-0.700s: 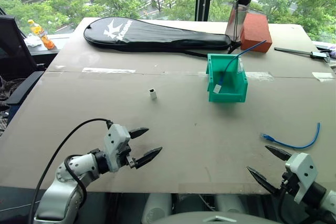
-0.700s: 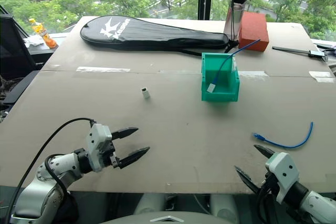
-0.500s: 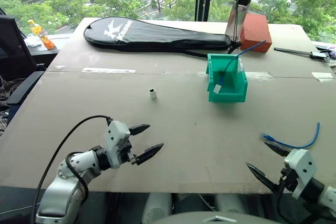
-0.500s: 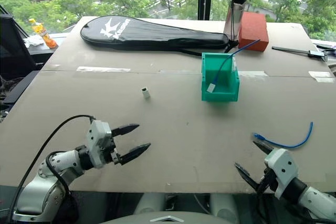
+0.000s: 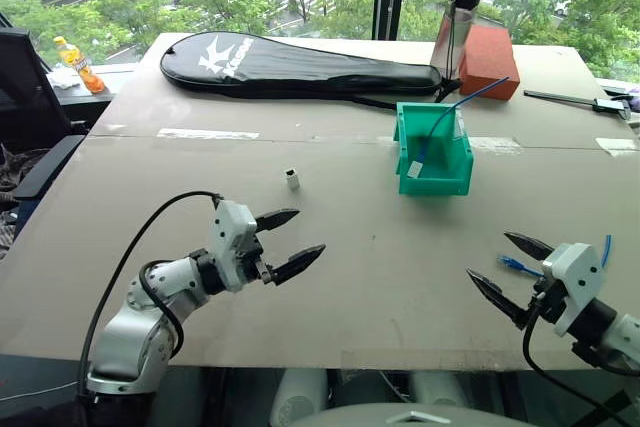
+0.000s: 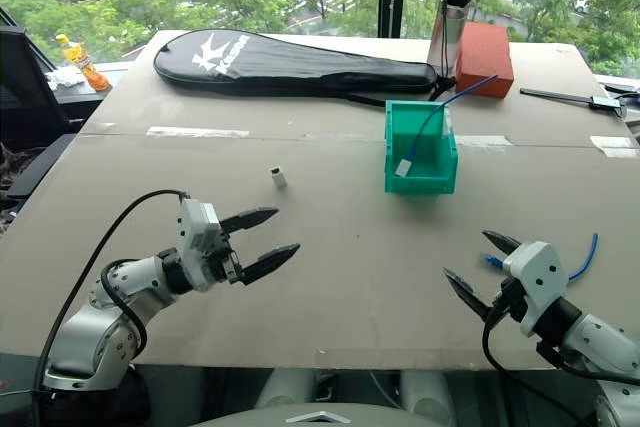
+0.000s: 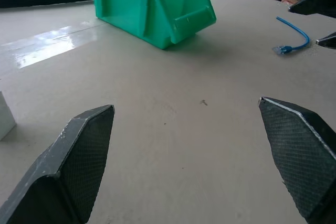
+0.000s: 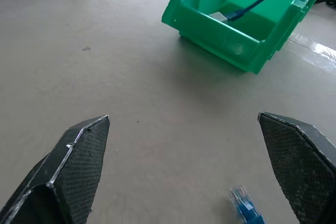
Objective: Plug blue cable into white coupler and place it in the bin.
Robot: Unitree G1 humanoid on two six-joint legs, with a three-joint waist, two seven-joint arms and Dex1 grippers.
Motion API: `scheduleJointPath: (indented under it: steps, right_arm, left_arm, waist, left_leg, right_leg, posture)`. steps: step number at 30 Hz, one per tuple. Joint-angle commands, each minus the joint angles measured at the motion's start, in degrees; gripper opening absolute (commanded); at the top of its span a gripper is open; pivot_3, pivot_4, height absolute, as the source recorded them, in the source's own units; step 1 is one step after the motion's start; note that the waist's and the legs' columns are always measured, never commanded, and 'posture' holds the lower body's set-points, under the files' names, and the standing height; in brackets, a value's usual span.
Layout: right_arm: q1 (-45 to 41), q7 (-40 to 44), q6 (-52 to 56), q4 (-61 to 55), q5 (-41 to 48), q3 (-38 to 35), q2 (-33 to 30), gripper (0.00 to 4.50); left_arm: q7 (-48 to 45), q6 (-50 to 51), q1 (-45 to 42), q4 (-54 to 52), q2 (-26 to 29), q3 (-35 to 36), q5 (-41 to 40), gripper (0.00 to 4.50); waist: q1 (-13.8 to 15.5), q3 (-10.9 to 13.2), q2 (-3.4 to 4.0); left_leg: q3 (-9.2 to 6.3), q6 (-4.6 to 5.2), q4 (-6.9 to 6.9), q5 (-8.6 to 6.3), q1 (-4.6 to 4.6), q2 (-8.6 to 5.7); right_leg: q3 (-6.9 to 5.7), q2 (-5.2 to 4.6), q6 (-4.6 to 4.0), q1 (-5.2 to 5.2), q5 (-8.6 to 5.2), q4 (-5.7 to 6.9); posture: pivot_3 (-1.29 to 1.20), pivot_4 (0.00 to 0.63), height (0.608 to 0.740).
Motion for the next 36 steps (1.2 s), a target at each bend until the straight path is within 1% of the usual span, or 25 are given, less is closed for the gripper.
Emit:
scheduleJointPath:
  steps: [1,4,7,11,14,19,21,23,25,27,30,31,32,33,34,35,36]
  right_arm:
    - [0.1,2.7,5.8,-0.5,2.8,-5.4,-4.2,4.47]
    - [-1.1,5.2,12.1,0.8,4.9,-6.9,-9.3,4.47]
    - [-3.5,8.2,16.8,3.2,6.1,-5.8,-14.3,4.47]
    - [-9.8,8.8,21.6,8.4,4.5,-0.6,-19.4,4.47]
    - [-14.6,9.6,24.0,10.7,2.7,4.0,-23.2,4.47]
    - [-22.1,11.5,27.3,14.2,3.0,9.1,-25.6,4.47]
    - [-24.0,12.9,26.7,15.4,2.2,11.1,-26.3,4.47]
    - [-26.9,13.0,27.1,17.0,1.8,13.4,-25.7,4.47]
    - [-29.1,13.1,26.6,18.4,0.4,16.2,-25.4,3.98]
    - [-30.2,13.2,25.7,19.0,-0.9,18.3,-25.2,3.35]
    - [-31.5,13.1,26.1,18.8,-1.5,20.1,-24.6,1.93]
    - [-31.3,13.4,25.3,18.6,-2.0,20.3,-24.8,1.66]
    - [-31.2,13.6,24.7,18.5,-2.4,20.5,-25.0,1.17]
    - [-31.0,13.8,24.5,18.4,-2.7,20.5,-25.2,0.81]
    - [-30.8,14.2,23.8,18.2,-3.0,20.6,-25.4,0.30]
    - [-30.8,14.6,22.9,17.9,-3.3,20.6,-25.6,0.14]
    - [-30.8,14.9,22.3,17.6,-3.6,20.5,-25.8,0.14]
  left_arm:
    - [-4.5,-1.4,-0.7,-4.5,1.9,-0.9,-2.1,4.50]
    - [-7.5,-0.9,-2.0,-5.3,3.3,-1.8,-3.3,4.50]
    - [-10.0,-1.5,-3.7,-4.7,4.2,-3.0,-3.1,4.50]
    - [-10.7,-1.2,-6.7,-3.2,3.8,-3.8,-2.9,4.50]
    - [-11.4,-1.3,-7.6,-3.3,4.1,-4.2,-2.8,4.50]
    - [-11.5,-0.7,-8.1,-4.0,4.4,-3.9,-3.5,4.50]
    - [-11.6,-0.7,-8.1,-4.1,4.3,-4.0,-3.6,4.50]
    - [-11.8,-1.1,-8.0,-3.8,4.1,-4.4,-3.3,4.50]
    - [-11.9,-1.4,-7.8,-3.6,3.9,-4.7,-3.0,4.50]
    - [-11.7,-1.5,-7.7,-3.9,3.9,-4.8,-2.9,4.50]
    - [-11.2,-1.8,-7.5,-4.2,3.7,-4.8,-2.7,4.50]
    - [-11.0,-1.8,-7.4,-4.3,3.6,-4.8,-2.7,4.50]
    - [-10.8,-1.8,-7.4,-4.3,3.5,-4.8,-2.6,4.50]
    - [-10.7,-1.8,-7.4,-4.4,3.4,-4.9,-2.6,4.50]
    - [-10.6,-1.9,-7.3,-4.5,3.4,-4.9,-2.6,4.50]
    - [-10.5,-1.9,-7.2,-4.4,3.3,-5.0,-2.5,4.50]
    - [-10.4,-1.9,-7.1,-4.4,3.2,-5.0,-2.4,4.50]
  waist:
    - [0.0,0.0,-0.01]
    - [-0.1,0.0,0.01]
    - [-0.1,0.0,0.02]
    - [-0.1,0.0,-0.02]
    - [-0.1,0.0,-0.02]
    - [-0.1,0.0,-0.03]
    - [-0.1,0.0,-0.04]
    - [-0.1,0.0,-0.04]
    - [-0.1,0.0,-0.04]
    - [-0.1,0.0,-0.04]
    - [-0.1,0.0,-0.06]
    - [-0.1,0.0,-0.06]
    - [-0.1,0.0,-0.07]
    - [-0.1,0.0,-0.09]
    - [-0.1,0.0,-0.09]
    - [-0.1,0.0,-0.09]
    - [-0.1,0.0,-0.09]
  left_leg:
    - [0.00,0.00,0.00,0.00,0.00,0.00]
    - [0.01,0.00,0.02,0.00,0.03,0.02]
    - [-0.01,0.01,0.08,0.00,0.12,0.04]
    - [-0.03,0.01,0.10,0.01,0.08,0.03]
    - [-0.02,0.02,0.11,0.00,0.06,-0.02]
    - [-0.05,0.03,0.09,-0.01,0.00,-0.02]
    - [-0.04,0.03,0.10,0.00,-0.02,-0.03]
    - [-0.04,0.03,0.10,0.00,-0.02,-0.03]
    - [-0.04,0.03,0.11,-0.01,-0.02,-0.02]
    - [-0.04,0.03,0.11,-0.01,0.00,-0.02]
    - [-0.05,0.03,0.12,0.00,0.00,-0.01]
    - [-0.05,0.03,0.12,0.00,0.01,-0.01]
    - [-0.05,0.03,0.12,0.00,0.01,-0.01]
    - [-0.04,0.03,0.12,0.00,0.01,-0.01]
    - [-0.04,0.03,0.13,0.00,0.02,0.00]
    - [-0.04,0.03,0.15,0.00,0.02,0.00]
    - [-0.04,0.03,0.15,0.00,0.03,0.00]
  right_leg:
    - [0.00,0.00,0.00,0.00,0.00,0.00]
    - [0.03,0.02,0.01,0.00,0.00,0.02]
    - [0.03,0.10,0.17,0.07,-0.10,0.04]
    - [0.02,0.12,0.16,0.07,-0.09,0.04]
    - [0.06,0.10,0.00,0.07,0.01,0.03]
    - [0.05,0.12,0.01,0.05,0.00,0.00]
    - [0.06,0.12,0.01,0.05,0.00,-0.01]
    - [0.05,0.11,0.01,0.05,0.00,-0.02]
    - [0.05,0.11,0.04,0.05,-0.01,-0.01]
    - [0.04,0.11,0.08,0.06,-0.04,0.00]
    - [0.04,0.12,0.07,0.06,-0.03,0.01]
    - [0.04,0.12,0.07,0.06,-0.03,0.01]
    - [0.04,0.12,0.07,0.06,-0.03,0.01]
    - [0.05,0.12,0.07,0.06,-0.02,0.01]
    - [0.04,0.12,0.08,0.07,-0.03,0.01]
    - [0.04,0.12,0.08,0.08,-0.03,0.01]
    - [0.04,0.12,0.08,0.08,-0.03,0.01]
  posture:
    - [0.00,0.150,0.740]
    - [0.00,0.150,0.740]
    - [0.00,0.150,0.740]
    - [0.00,0.150,0.740]
    - [0.00,0.150,0.740]
    - [0.00,0.150,0.740]
    - [0.00,0.150,0.740]
    - [0.00,0.150,0.740]
    - [0.00,0.150,0.740]
    - [0.00,0.150,0.740]
    - [0.00,0.150,0.740]
    - [0.00,0.150,0.740]
    - [0.00,0.150,0.740]
    - [0.00,0.150,0.740]
    - [0.00,0.150,0.740]
    - [0.00,0.150,0.740]
    - [0.00,0.150,0.740]
